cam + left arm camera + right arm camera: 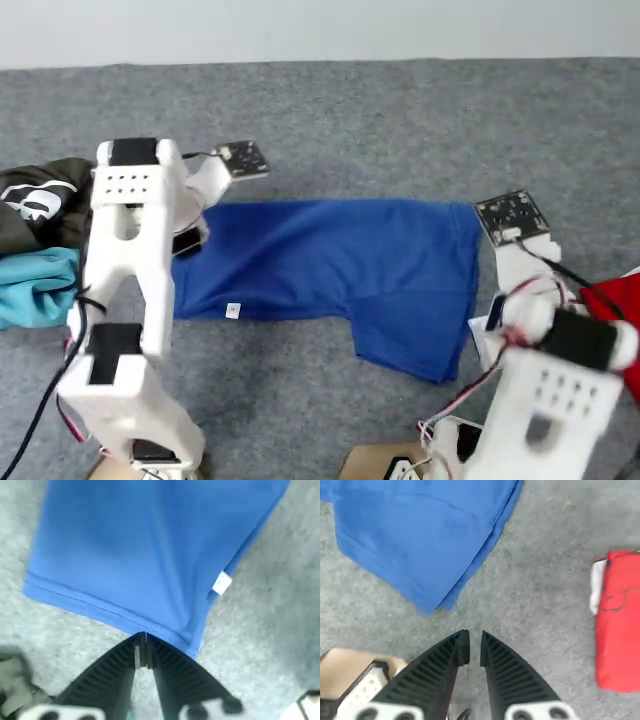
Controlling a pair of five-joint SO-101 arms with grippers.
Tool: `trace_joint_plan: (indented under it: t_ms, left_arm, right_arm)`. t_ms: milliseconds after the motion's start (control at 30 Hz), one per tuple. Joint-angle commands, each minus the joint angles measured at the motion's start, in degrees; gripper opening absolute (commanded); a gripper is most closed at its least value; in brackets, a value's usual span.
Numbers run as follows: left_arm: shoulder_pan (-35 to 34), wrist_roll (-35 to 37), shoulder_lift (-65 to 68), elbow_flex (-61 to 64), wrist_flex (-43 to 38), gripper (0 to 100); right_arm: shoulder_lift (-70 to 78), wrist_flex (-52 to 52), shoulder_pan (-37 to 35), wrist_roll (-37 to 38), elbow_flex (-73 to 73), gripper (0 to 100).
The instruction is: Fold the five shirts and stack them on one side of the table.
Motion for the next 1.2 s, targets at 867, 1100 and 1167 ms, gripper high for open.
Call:
trace_joint_plan:
  t_ms: [867,1100,1167]
  left_arm:
    - [50.8,29.1,6.6,-2.1,-10.4,14]
    - [57.1,28.9,7.4,-1.9,-10.7,23]
    - [57.8,27.7,9.5,-2.1,-11.7,23]
  right_arm:
    - [-32.7,2.3,21.9,-0.4,-3.3,5.1]
    - [-33.9,2.3,23.6,-0.4,-3.3,5.2]
    - [-33.9,2.3,23.6,-0.4,-3.3,5.2]
